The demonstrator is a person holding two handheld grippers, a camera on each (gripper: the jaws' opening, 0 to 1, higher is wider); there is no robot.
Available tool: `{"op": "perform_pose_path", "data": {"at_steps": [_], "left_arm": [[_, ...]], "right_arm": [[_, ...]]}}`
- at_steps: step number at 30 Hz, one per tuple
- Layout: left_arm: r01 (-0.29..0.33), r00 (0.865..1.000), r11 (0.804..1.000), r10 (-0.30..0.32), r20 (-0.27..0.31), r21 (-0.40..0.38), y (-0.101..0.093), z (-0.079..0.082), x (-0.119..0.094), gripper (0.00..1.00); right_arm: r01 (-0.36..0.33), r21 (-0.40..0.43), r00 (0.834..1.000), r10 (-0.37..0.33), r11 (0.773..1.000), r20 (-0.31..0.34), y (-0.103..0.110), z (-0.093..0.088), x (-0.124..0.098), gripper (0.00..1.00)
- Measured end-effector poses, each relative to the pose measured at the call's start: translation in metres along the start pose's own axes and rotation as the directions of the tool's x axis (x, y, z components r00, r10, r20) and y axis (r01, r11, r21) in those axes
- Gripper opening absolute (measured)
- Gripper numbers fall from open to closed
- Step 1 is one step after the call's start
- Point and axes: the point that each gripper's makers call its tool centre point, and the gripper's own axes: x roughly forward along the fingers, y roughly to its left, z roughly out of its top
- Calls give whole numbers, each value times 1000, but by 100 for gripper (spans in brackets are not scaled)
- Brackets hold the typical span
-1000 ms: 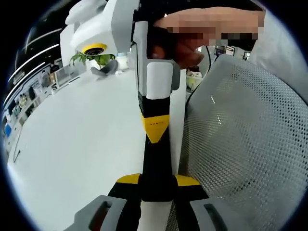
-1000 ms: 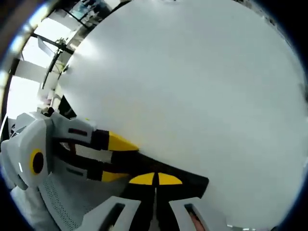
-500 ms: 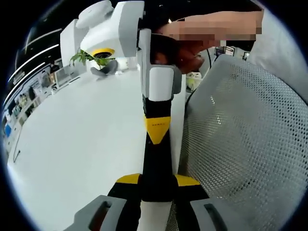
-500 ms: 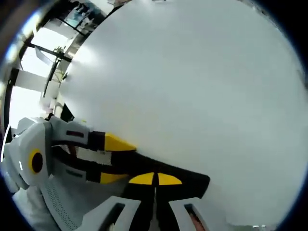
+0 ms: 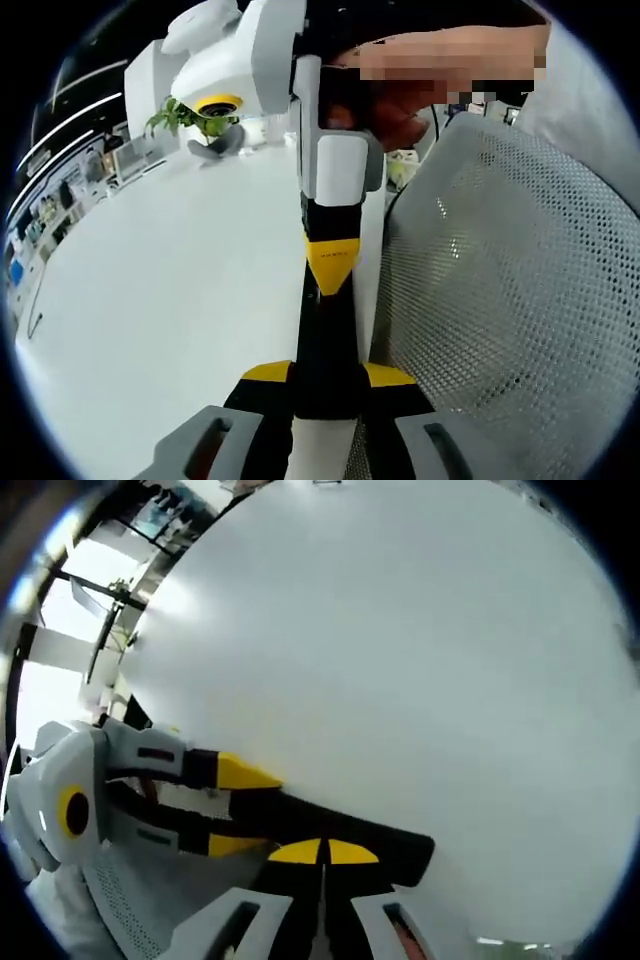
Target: Press the specified remote control buttons in sequence, fully releasing each button before pressing the next.
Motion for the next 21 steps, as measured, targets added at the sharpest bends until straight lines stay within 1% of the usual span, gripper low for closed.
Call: {"op": "perform_pose_path", "data": {"at_steps": [2,4,10,11,14,17,21], "left_arm": [[1,1000,1000,-1,0,0,0,0,0,25],[1,1000,1000,-1,0,1,0,0,0,25],[0,1000,1000,0,0,0,0,0,0,25],[1,1000,1000,-1,0,0,0,0,0,25],[0,1000,1000,0,0,0,0,0,0,25],[0,1000,1000,0,0,-1,0,0,0,25],[0,1000,1000,0,0,-1,0,0,0,25]], "right_arm": [[4,-11,1000,-4,1000,-14,-1,-5,0,0],[-2,-5,1000,1,1000,-15,-1,-7,-2,0],[-29,15,1000,29,999,8,5,-5,-3,0],[-27,11,1000,26,1000,8,6,-5,-2,0],[-2,-2,1000,2,1000,-20,2,-10,4,0],[-9,9,1000,9,1000,-18,2,-10,3,0],[4,-16,999,-4,1000,-36,4,-10,5,0]]}}
